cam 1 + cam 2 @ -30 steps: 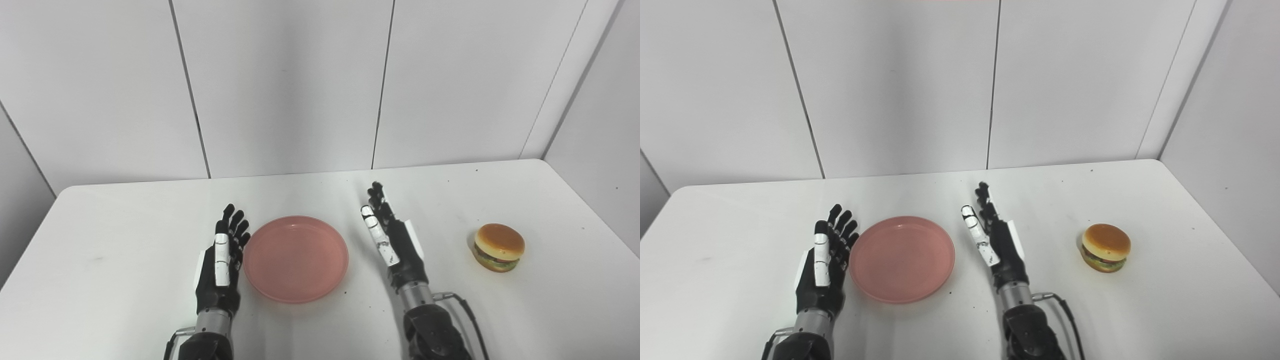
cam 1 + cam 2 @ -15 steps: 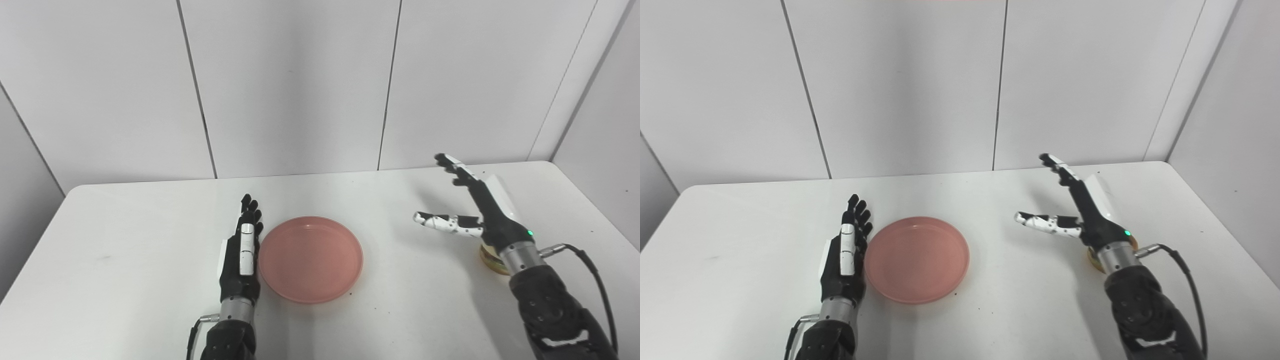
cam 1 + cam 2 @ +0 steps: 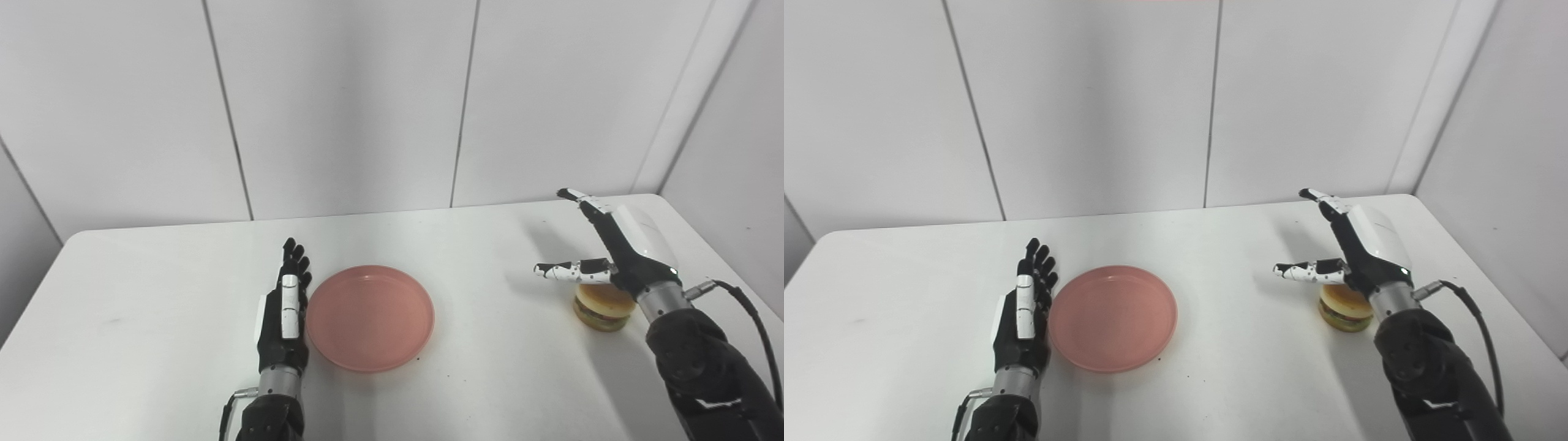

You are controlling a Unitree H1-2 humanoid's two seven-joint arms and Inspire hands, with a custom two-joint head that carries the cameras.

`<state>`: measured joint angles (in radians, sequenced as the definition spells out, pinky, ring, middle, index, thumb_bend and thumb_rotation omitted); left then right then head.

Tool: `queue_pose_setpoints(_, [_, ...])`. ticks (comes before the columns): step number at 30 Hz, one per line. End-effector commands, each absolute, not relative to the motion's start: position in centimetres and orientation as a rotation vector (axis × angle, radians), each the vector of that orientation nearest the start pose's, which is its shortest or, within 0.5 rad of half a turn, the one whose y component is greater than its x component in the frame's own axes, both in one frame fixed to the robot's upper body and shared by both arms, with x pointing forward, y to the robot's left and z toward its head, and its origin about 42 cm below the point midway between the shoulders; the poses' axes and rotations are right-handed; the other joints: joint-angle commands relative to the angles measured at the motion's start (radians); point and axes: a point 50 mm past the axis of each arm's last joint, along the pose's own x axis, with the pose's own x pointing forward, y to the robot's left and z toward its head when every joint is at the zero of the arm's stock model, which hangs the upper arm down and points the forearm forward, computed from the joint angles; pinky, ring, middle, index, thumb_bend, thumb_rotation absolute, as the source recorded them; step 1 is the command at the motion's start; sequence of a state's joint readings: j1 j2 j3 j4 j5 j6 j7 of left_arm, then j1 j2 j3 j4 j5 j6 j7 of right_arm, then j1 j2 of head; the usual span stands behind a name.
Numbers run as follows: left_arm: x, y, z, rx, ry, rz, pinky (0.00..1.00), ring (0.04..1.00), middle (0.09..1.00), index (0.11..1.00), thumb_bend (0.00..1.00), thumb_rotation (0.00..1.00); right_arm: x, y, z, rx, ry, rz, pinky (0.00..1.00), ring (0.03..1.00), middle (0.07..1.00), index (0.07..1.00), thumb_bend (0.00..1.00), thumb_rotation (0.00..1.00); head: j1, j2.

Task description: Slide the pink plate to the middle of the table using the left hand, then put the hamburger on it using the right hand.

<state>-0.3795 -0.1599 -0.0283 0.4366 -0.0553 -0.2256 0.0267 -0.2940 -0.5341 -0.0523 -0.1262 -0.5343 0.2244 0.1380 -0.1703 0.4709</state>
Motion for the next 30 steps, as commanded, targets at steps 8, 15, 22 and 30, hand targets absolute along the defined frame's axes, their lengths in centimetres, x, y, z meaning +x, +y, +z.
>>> queue_pose_setpoints(8, [37.0, 12.6, 7.8, -0.182, -0.051, -0.116, 1.00, 0.992, 1.000, 1.000, 0.70, 1.00, 36.6, -36.6, 27.4, -1.217, -0.132, -0.133, 0.93, 0.920, 0.899, 0.870, 0.87, 0.35, -0.039, 0.003])
queue_pose_setpoints(15, [37.0, 12.6, 7.7, -0.191, -0.054, -0.110, 1.00, 0.990, 0.997, 0.996, 0.71, 1.00, 36.8, -37.2, 27.4, -1.278, -0.067, -0.123, 0.95, 0.910, 0.896, 0.859, 0.91, 0.36, -0.040, 0.008])
queue_pose_setpoints(22, [37.0, 12.6, 7.8, -0.193, -0.048, -0.107, 1.00, 0.992, 0.999, 0.998, 0.70, 1.00, 36.9, -37.9, 27.4, -1.302, -0.030, -0.143, 0.97, 0.920, 0.895, 0.860, 0.93, 0.36, -0.042, 0.008])
queue_pose_setpoints(30, [37.0, 12.5, 7.8, -0.191, -0.053, -0.113, 1.00, 0.988, 0.999, 1.000, 0.70, 1.00, 36.7, -38.9, 27.8, -1.319, -0.001, -0.178, 1.00, 0.945, 0.896, 0.861, 0.94, 0.37, -0.040, 0.011])
